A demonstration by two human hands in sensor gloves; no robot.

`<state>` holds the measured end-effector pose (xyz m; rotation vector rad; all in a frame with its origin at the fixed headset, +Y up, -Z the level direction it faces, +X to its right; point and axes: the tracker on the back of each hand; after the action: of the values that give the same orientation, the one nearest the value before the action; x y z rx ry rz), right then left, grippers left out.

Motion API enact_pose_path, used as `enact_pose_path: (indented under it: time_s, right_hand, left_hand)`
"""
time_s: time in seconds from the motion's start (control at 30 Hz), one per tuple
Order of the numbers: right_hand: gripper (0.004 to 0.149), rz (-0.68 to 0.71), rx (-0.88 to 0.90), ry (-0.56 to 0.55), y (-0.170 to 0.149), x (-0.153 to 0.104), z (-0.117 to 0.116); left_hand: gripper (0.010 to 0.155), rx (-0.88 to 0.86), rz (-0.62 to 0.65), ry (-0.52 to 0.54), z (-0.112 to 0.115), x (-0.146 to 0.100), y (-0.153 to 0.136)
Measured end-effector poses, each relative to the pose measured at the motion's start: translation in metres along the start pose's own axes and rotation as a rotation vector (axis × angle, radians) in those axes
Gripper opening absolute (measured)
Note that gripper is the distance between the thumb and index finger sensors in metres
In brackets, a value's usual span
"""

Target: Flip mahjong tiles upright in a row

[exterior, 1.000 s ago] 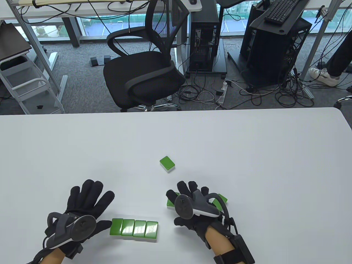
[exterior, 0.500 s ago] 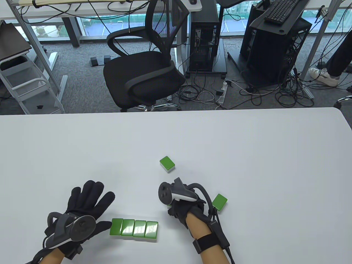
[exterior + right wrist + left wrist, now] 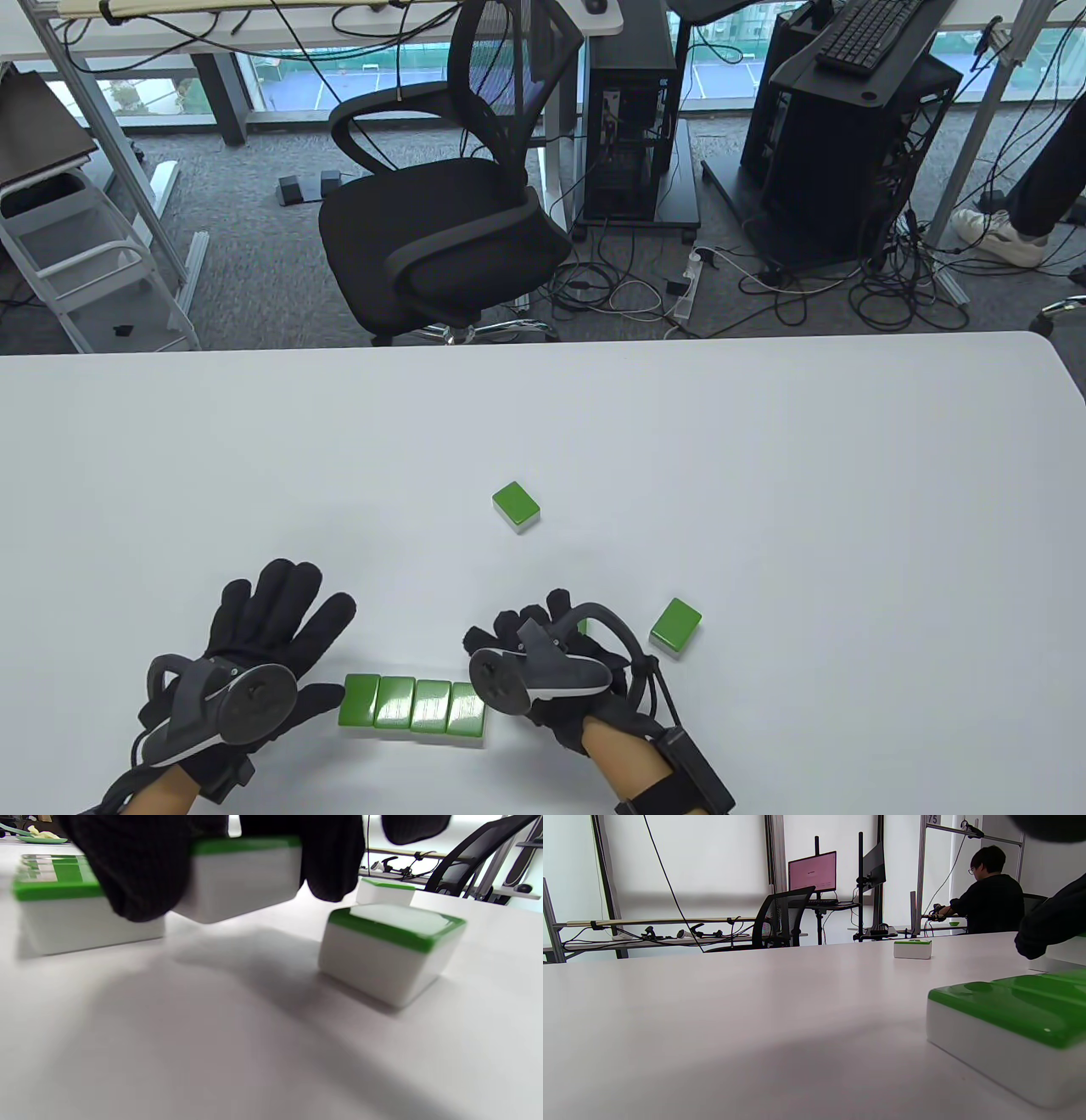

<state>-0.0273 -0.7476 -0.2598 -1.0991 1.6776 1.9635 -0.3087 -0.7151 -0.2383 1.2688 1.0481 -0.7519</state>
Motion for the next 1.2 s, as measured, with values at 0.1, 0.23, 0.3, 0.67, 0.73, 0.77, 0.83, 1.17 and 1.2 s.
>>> enact_pose_path:
  time_s: [0.1,0.23,0.3,0.67,0.73,0.77,0.83,1.17,1.2]
  right_hand:
    - [0.081,0.027,0.022,0.016,0.010,-0.010,-0.001]
    - [0.084,0.043,0.032,0.011,0.021,-0.015,-0.004]
    - [0.084,0.047,0.020,0.017,0.026,-0.015,-0.006]
    - [0.084,0.031,0.018,0.022,0.032,-0.011,-0.015]
    - [0.084,0.030,0.024,0.035,0.031,-0.010,-0.017]
    - [0.084,0.029,0.026,0.035,0.031,-0.010,-0.017]
    - [0.084,0.037,0.051,0.050,0.028,-0.010,-0.015]
    - [0.084,-0.135,0.149,0.125,-0.032,-0.011,0.008]
    - [0.084,-0.163,0.132,0.148,-0.039,-0.011,0.006]
  left_hand:
    - [0.089,0.002,0.002,-0.005,0.001,0.000,0.001]
    - [0.089,0.006,0.005,-0.006,0.001,0.000,0.001]
    - [0.088,0.007,0.006,-0.006,0.001,0.000,0.002]
    - [0.088,0.005,0.004,-0.012,0.001,0.000,0.002]
    - [0.088,0.002,-0.001,-0.016,0.001,0.000,0.001]
    - [0.088,0.000,-0.002,-0.017,0.002,0.000,0.001]
    - [0.088,0.002,-0.003,-0.020,0.002,0.000,0.001]
    - [0.088,0.000,-0.003,-0.024,0.001,0.000,0.001]
    - [0.088,-0.001,-0.003,-0.023,0.001,0.000,0.001]
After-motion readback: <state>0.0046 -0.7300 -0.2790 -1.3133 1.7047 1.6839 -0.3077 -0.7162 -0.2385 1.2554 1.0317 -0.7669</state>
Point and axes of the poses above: the tracker on the back of each hand, its own y axis roughly to the thumb side, its own x axis roughly from the wrist to the fingertips, z = x × y, and after that the axes turned 13 degrees about -x, right-handed
